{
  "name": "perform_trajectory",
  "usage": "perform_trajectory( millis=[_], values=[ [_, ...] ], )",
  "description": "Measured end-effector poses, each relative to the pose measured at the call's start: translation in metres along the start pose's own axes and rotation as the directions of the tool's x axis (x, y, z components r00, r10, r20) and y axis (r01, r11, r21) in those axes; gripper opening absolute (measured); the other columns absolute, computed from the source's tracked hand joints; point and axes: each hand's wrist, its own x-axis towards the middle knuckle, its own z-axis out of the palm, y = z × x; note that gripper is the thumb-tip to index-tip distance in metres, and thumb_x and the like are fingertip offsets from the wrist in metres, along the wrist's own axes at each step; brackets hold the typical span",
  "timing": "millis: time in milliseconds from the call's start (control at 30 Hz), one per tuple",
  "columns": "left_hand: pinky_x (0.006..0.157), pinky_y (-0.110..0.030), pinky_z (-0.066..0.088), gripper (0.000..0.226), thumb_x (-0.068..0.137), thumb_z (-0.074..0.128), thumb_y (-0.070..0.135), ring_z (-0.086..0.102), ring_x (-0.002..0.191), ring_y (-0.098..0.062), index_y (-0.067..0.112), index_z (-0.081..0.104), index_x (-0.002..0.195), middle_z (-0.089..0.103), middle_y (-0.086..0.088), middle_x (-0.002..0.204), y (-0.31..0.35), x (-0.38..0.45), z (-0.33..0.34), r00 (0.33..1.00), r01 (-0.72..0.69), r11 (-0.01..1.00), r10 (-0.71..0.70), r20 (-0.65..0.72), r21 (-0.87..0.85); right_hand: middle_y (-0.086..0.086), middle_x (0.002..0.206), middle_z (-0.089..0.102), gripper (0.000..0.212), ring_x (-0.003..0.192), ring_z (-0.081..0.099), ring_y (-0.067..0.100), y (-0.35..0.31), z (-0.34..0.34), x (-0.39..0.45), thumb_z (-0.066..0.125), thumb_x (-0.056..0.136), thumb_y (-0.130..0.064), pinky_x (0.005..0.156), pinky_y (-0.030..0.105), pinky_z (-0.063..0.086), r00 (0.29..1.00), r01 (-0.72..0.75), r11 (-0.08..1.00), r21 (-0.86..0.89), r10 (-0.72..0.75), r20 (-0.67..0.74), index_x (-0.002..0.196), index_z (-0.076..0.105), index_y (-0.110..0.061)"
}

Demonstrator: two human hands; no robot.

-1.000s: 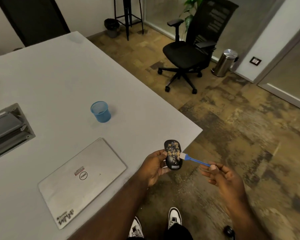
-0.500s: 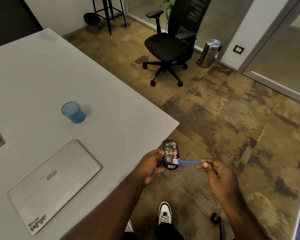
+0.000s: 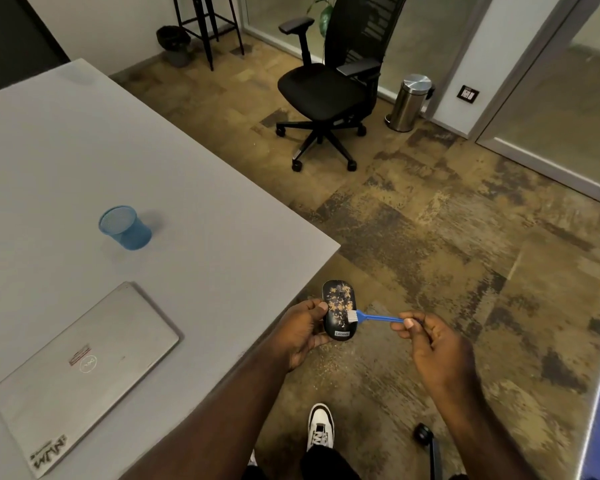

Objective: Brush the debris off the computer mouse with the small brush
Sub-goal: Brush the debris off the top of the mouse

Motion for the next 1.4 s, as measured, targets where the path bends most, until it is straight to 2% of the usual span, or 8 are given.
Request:
perform_trajectory(
  millis=[300,567,700,967,1100,1200,1300,1400],
  values=[
    [0.073,-0.038,0.06,0.024,0.1,0.044,0.014,0.069,0.089,-0.021,0.006,0.065,0.105,0.073,-0.011,0.098,-0.005,0.01,0.005,1.0,0.01,1.0,-0.01,-0.018,0.001,-0.029,0.075,0.07,0.017,0.082,0.063,-0.018,0.006,-0.003,0.018,0.055,0.096,-0.024,0.063,0.016,0.047,0.999,0.019,1.0,0.007,-0.018,-0.044,0.099,0.065,-0.037],
    [0.076,-0.038,0.059,0.022,0.1,0.044,0.014,0.072,0.084,-0.018,0.009,0.065,0.098,0.078,-0.003,0.084,-0.004,0.019,0.011,1.0,0.009,1.0,-0.008,-0.026,0.007,-0.027,0.08,0.073,0.029,0.084,0.067,-0.011,0.004,-0.002,0.023,0.056,0.097,-0.019,0.068,0.02,0.051,0.997,0.069,0.997,0.027,-0.068,-0.02,0.091,0.06,-0.046],
    [0.079,-0.039,0.058,0.022,0.101,0.044,0.015,0.07,0.086,-0.019,0.01,0.065,0.097,0.076,-0.007,0.09,-0.003,0.023,0.018,0.999,0.003,1.0,-0.002,-0.038,0.026,-0.023,0.074,0.072,0.021,0.079,0.069,-0.005,0.009,0.0,0.024,0.058,0.096,-0.015,0.068,0.027,0.056,0.997,0.065,0.998,0.011,-0.065,-0.052,0.096,0.067,-0.034],
    [0.075,-0.036,0.058,0.022,0.101,0.043,0.015,0.068,0.093,-0.022,0.005,0.062,0.108,0.07,-0.013,0.104,-0.003,0.028,0.029,0.999,-0.003,0.999,0.005,-0.051,0.052,-0.028,0.074,0.068,0.019,0.066,0.063,-0.014,0.017,-0.017,0.033,0.057,0.096,-0.018,0.052,0.006,0.042,0.99,0.052,0.998,-0.024,-0.054,-0.129,0.097,0.066,-0.034],
    [0.079,-0.038,0.058,0.023,0.101,0.042,0.015,0.067,0.094,-0.022,0.005,0.062,0.108,0.069,-0.015,0.106,-0.005,0.03,0.035,0.999,-0.015,0.999,0.017,-0.046,0.051,-0.014,0.082,0.074,0.017,0.065,0.066,0.002,0.018,-0.019,0.027,0.059,0.095,-0.019,0.051,0.017,0.044,0.982,0.15,0.984,-0.091,-0.159,-0.099,0.104,0.072,-0.025],
    [0.069,-0.034,0.06,0.023,0.101,0.042,0.014,0.069,0.086,-0.019,0.008,0.064,0.098,0.071,-0.011,0.097,-0.004,0.032,0.039,0.998,-0.027,0.999,0.028,-0.052,0.021,-0.004,0.089,0.076,0.019,0.072,0.069,0.013,0.021,-0.023,0.023,0.065,0.091,-0.012,0.06,0.024,0.053,0.96,0.26,0.945,-0.198,-0.276,-0.057,0.105,0.075,-0.021],
    [0.063,-0.035,0.061,0.024,0.101,0.042,0.012,0.07,0.08,-0.02,0.007,0.064,0.094,0.071,-0.012,0.092,-0.002,0.034,0.041,0.997,-0.036,0.999,0.035,-0.073,-0.019,-0.006,0.093,0.076,0.021,0.078,0.071,0.013,0.025,-0.032,0.019,0.067,0.088,-0.006,0.067,0.03,0.059,0.949,0.311,0.927,-0.209,-0.313,0.024,0.103,0.076,-0.019],
    [0.064,-0.036,0.061,0.023,0.101,0.042,0.011,0.07,0.08,-0.02,0.006,0.064,0.095,0.071,-0.012,0.092,-0.001,0.037,0.042,0.996,-0.034,0.999,0.03,-0.088,-0.039,-0.004,0.096,0.076,0.022,0.081,0.071,0.012,0.028,-0.037,0.018,0.066,0.089,-0.005,0.07,0.025,0.056,0.951,0.305,0.93,-0.206,-0.309,0.01,0.105,0.075,-0.018]
  ],
)
